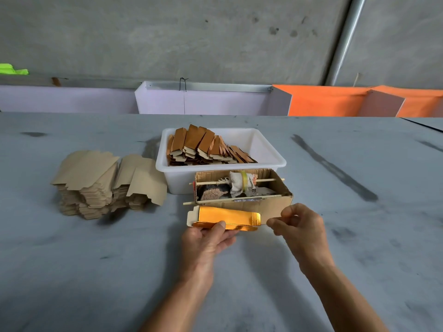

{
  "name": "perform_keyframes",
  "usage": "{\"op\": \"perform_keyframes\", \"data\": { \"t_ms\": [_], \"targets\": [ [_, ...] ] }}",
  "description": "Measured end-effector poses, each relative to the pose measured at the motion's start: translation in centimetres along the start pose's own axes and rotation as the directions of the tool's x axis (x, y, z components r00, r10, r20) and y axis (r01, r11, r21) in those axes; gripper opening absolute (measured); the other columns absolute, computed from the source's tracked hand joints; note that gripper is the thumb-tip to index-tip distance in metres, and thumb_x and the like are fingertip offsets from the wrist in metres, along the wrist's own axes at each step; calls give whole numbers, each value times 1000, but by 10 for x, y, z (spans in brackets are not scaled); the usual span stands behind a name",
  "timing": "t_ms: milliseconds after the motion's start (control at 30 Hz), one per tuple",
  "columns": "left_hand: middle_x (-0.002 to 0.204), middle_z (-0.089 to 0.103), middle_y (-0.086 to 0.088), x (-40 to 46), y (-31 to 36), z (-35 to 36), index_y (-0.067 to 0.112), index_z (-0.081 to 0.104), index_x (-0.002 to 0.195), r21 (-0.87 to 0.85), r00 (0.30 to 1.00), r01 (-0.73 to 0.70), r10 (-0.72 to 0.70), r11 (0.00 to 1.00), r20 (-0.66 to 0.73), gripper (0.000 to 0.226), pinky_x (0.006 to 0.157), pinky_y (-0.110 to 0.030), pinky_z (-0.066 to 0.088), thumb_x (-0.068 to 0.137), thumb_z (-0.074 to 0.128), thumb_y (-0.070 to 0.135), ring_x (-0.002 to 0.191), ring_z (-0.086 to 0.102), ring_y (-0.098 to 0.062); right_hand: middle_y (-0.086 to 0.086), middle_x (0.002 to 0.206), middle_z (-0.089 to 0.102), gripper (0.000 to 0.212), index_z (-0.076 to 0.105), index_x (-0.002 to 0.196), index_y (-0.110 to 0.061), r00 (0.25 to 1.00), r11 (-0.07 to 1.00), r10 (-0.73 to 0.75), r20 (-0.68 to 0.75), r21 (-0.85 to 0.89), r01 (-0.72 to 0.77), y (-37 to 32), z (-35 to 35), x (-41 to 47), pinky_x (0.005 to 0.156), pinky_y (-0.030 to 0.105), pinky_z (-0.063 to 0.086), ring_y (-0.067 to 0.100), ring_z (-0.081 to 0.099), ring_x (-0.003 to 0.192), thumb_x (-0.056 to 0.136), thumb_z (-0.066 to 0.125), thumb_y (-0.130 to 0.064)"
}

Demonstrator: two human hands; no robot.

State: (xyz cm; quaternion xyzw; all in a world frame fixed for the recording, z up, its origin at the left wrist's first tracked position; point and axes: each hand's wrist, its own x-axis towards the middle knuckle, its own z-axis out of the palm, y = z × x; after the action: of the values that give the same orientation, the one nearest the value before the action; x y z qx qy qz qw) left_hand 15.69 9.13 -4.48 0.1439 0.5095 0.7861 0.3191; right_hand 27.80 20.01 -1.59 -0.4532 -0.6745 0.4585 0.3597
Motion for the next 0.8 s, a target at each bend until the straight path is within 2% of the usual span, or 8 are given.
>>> {"op": "perform_keyframes", "data": {
  "t_ms": [67, 133, 200, 300, 400, 533, 667, 800],
  "targets": [
    [79, 74, -8, -3, 0, 1, 7, 64, 91, -10, 1000, -1, 1, 1000, -4, 12, 65, -30, 59, 89, 56, -2, 74, 72, -28, 5, 62, 67, 23, 54, 72, -12, 998, 998, -55, -21, 20, 56, -6, -6, -11, 51, 24, 42, 18, 60, 56, 75, 75, -5],
    [81, 74, -11, -6, 1, 5, 7, 65, 90, -14, 1000, -7, 7, 1000, -3, 13, 65, -31, 59, 89, 56, -2, 74, 72, -28, 2, 54, 64, 23, 54, 71, -11, 997, 990, -68, 37, 129, 63, -13, -8, -24, 45, 17, 40, 10, 55, 48, 74, 74, 0],
    [83, 74, -13, -12, 3, 8, 8, 66, 89, -19, 1000, -20, 20, 1000, 4, 14, 66, -31, 60, 89, 56, -2, 75, 72, -28, 3, 50, 60, 23, 56, 72, -10, 986, 950, -24, 163, 311, -28, -17, -4, -36, 42, 12, 37, 7, 50, 44, 73, 73, 5],
    [84, 74, -13, -22, 7, 13, 8, 67, 91, -22, 997, -57, 58, 998, 41, 16, 65, -30, 59, 89, 55, -2, 77, 72, -29, 5, 52, 60, 21, 58, 73, -9, 963, 906, -20, 269, 412, -96, -20, 2, -48, 42, 14, 37, 8, 50, 47, 72, 73, 6],
    [81, 74, -12, -27, 11, 14, 7, 67, 88, -40, 996, -72, 74, 997, 55, 17, 65, -32, 59, 89, 54, -4, 75, 72, -28, 5, 54, 60, 21, 59, 72, -9, 954, 893, -51, 296, 441, -89, -22, 5, -54, 43, 15, 37, 9, 50, 48, 74, 71, 8],
    [82, 72, -19, -32, 10, 14, 3, 68, 85, -35, 995, -76, 78, 997, 69, 15, 67, -40, 59, 88, 54, -4, 76, 71, -34, 5, 55, 63, 23, 62, 71, -10, 940, 883, -71, 332, 459, -96, -27, 9, -59, 43, 15, 38, 8, 52, 47, 74, 69, 12],
    [82, 72, -20, -35, 8, 13, 0, 69, 86, -66, 995, -59, 63, 996, 71, 14, 58, -31, 56, 87, 55, -4, 76, 71, -34, 3, 56, 66, 21, 65, 73, -9, 927, 889, -98, 361, 451, -82, -32, 10, -60, 43, 14, 39, 6, 55, 47, 75, 68, 12],
    [83, 72, -21, -34, 8, 11, -2, 67, 90, -67, 997, -46, 50, 997, 67, 12, 60, -34, 58, 86, 56, -4, 76, 71, -35, 1, 54, 65, 18, 65, 78, -3, 918, 901, -107, 382, 428, -73, -34, 8, -60, 44, 11, 40, 5, 56, 46, 76, 65, 15]
  ]
}}
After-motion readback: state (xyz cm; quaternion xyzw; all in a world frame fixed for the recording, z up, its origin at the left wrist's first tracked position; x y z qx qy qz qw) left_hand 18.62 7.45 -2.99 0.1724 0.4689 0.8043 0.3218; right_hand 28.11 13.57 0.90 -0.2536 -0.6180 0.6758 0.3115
